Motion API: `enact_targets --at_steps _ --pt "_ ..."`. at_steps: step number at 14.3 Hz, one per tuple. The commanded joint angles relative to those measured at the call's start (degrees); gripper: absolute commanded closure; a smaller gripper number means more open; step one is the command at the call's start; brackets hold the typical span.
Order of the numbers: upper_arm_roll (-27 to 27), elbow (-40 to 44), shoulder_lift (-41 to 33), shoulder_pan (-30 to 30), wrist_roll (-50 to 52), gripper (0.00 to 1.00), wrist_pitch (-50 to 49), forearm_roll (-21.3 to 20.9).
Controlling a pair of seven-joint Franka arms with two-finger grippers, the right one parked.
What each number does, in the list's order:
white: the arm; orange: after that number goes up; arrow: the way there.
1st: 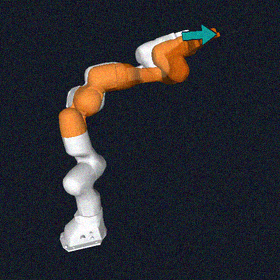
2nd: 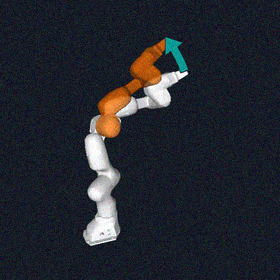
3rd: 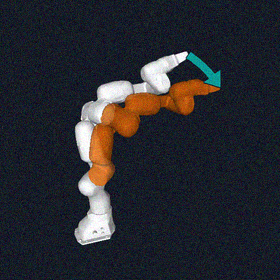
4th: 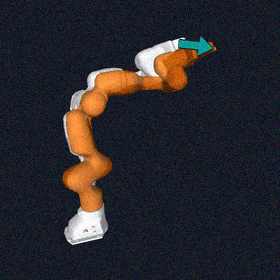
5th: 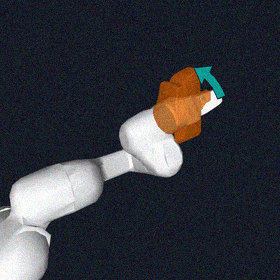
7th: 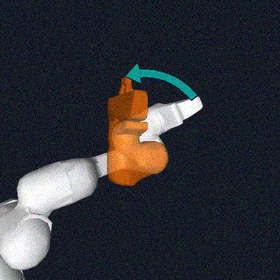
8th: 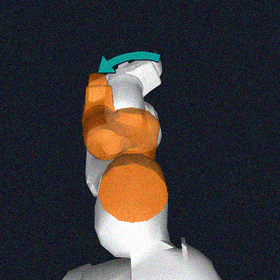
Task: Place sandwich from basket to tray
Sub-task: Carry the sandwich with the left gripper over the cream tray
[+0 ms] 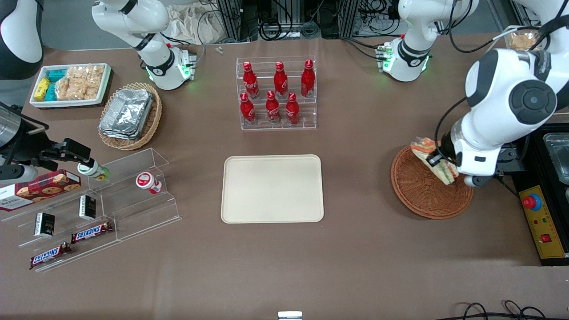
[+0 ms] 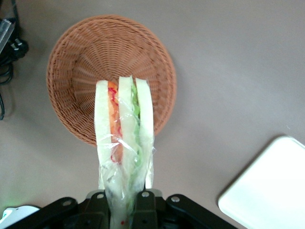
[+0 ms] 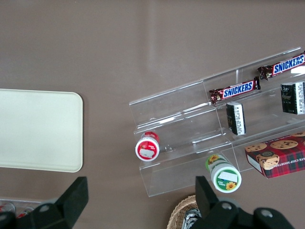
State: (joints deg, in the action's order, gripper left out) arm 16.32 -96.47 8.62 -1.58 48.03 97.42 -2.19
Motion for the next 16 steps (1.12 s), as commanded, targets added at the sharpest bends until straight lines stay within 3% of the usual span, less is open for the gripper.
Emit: enact_targets --at_steps 1,6,9,12,16 --pt "7.03 9.97 7.62 -0.09 0.13 0.83 -3.56 -0.27" --pt "20.75 16.93 20.01 0.09 -3.37 0.84 -0.15 -0.89" --pt "22.00 16.76 24.15 1.05 -3.73 0.84 6.28 -1.06" --pt "21.74 17.20 29.15 7.02 -4.09 0.84 6.90 -11.49" --pt "21.56 17.20 34.08 9.14 -5.05 0.85 13.48 -13.45"
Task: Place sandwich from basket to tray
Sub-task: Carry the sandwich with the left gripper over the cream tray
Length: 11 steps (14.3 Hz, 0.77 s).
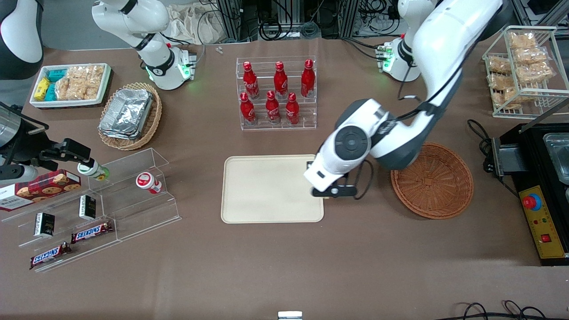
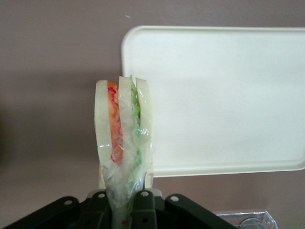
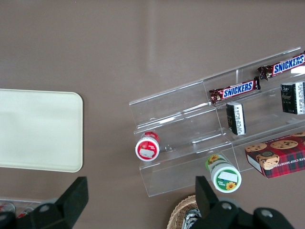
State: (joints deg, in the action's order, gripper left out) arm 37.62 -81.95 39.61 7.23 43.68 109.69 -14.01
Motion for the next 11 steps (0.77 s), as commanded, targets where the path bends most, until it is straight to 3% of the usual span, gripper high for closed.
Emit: enact_targets --at_steps 1,3,11 --pt "0.34 2.50 4.24 0.33 -0.61 0.85 3.05 -3.81" --pt "0.43 2.41 6.35 0.42 -0.53 0.86 5.35 -6.46" --pt "-3.43 2.50 10.49 6.48 0.62 0.85 14.05 -6.82"
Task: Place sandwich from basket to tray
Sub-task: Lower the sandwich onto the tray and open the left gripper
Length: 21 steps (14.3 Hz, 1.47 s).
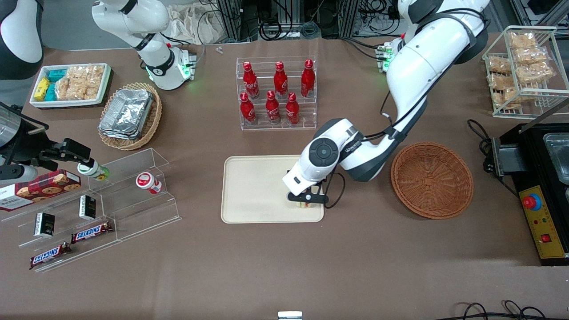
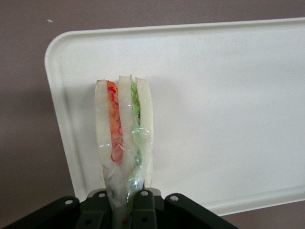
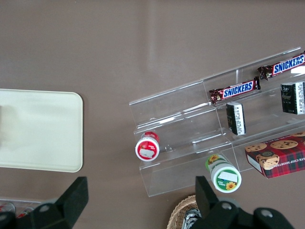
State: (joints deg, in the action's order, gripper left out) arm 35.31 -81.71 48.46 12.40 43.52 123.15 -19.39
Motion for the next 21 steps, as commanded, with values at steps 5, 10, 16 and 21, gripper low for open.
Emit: enact_targets --at_steps 5,10,16,21 --pt "-1.29 2.17 1.81 0.96 0.34 0.84 0.51 -1.35" --pt "-2.87 2.08 1.81 0.96 1.04 0.41 0.51 -0.65" --pt "-2.96 2.08 1.29 0.96 0.78 0.00 0.42 -1.27" --pt "-2.70 1.99 -6.42 -3.69 -0.10 0.00 -8.07 -0.66"
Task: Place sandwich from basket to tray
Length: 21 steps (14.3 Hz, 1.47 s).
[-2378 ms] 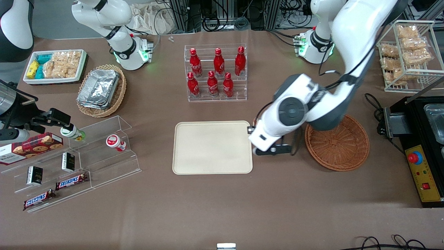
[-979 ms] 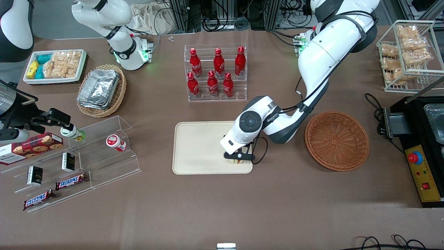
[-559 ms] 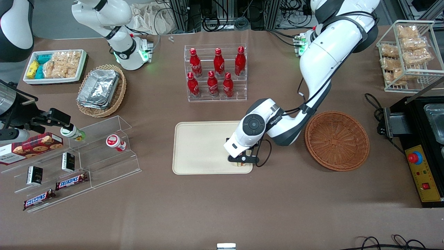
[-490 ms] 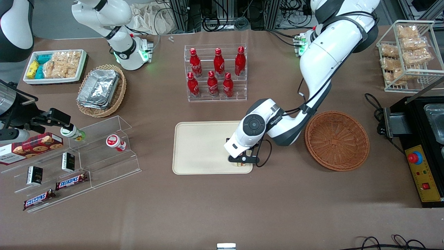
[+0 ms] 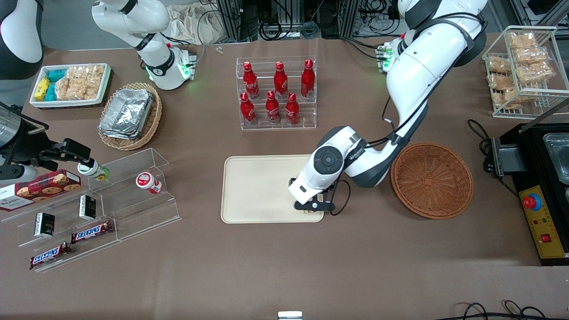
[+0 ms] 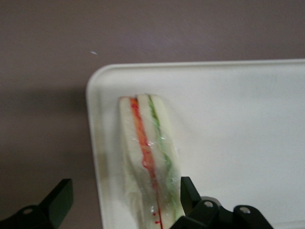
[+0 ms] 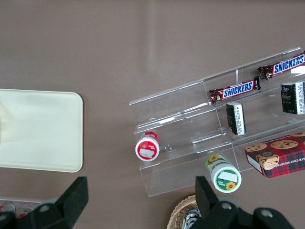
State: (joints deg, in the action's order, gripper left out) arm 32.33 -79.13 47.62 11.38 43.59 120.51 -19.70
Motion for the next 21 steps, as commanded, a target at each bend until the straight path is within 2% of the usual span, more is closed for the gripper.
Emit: enact_targets --at_steps 1,3,10,13,16,18,19,21 --pt "0.28 -0.67 -8.13 -4.07 -0.34 0.00 -8.68 -0.25" --pt "0.28 -1.11 -13.31 -6.53 -0.35 0.00 -12.66 -0.25" --pt "0.54 -8.83 -25.63 -15.23 -0.43 0.00 -12.58 1.07" --pt "0.54 -12.71 -31.43 -19.10 -0.43 0.00 -12.40 5.54" --pt "0.45 -13.94 -34.16 -21.65 -1.13 0.00 -12.84 6.34" --pt "0.28 -14.29 -35.74 -24.81 -2.18 0.00 -13.11 11.07" --pt "-0.94 -15.86 -37.67 -25.09 -5.32 0.00 -13.02 12.22" --pt "-6.90 -18.94 -41.18 -24.22 -14.01 0.00 -13.11 13.89"
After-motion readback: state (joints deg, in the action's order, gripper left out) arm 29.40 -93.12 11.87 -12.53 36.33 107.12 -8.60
